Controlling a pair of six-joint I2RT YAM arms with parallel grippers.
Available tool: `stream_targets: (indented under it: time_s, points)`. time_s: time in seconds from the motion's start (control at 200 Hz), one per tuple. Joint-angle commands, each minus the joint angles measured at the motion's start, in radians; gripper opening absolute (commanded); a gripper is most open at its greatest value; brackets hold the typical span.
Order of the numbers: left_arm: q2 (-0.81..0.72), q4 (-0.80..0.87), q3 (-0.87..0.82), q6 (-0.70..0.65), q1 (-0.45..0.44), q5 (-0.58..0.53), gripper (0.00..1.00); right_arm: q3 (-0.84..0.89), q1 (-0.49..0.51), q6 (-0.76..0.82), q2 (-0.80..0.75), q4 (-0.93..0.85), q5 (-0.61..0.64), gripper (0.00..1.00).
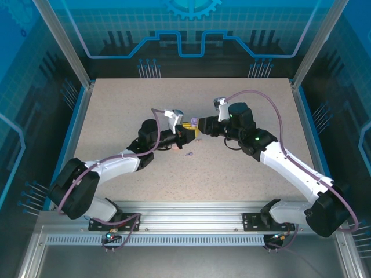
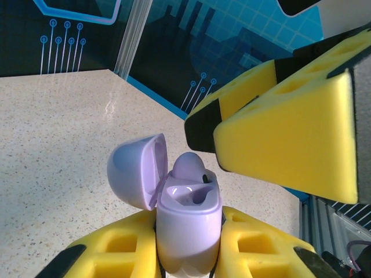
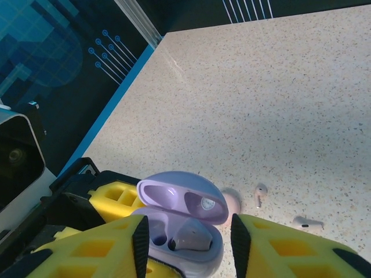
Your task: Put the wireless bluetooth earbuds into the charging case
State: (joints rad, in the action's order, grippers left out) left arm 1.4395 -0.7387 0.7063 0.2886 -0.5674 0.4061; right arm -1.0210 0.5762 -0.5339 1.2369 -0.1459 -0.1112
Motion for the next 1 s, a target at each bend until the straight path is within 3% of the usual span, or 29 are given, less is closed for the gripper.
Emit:
stream_targets:
  time_s: [0.0, 0.275, 0.61, 0.996]
  points:
    - [-0.043, 0.008, 0.014, -0.034, -0.004, -0.036, 0.03, -0.038, 0.014, 0.039, -0.038, -0.049, 0.020, 0.46]
    - [-0.102, 0.034, -0.031, -0.024, 0.048, 0.012, 0.03, -0.066, -0.040, 0.102, -0.048, -0.190, 0.038, 0.47]
    - [-0.240, 0.158, -0.053, -0.032, 0.140, 0.138, 0.04, -0.102, -0.163, 0.242, 0.073, -0.361, -0.125, 0.46]
    - [-0.291, 0.214, -0.089, -0.022, 0.187, 0.177, 0.04, -0.071, -0.114, 0.265, 0.292, -0.316, -0.231, 0.43]
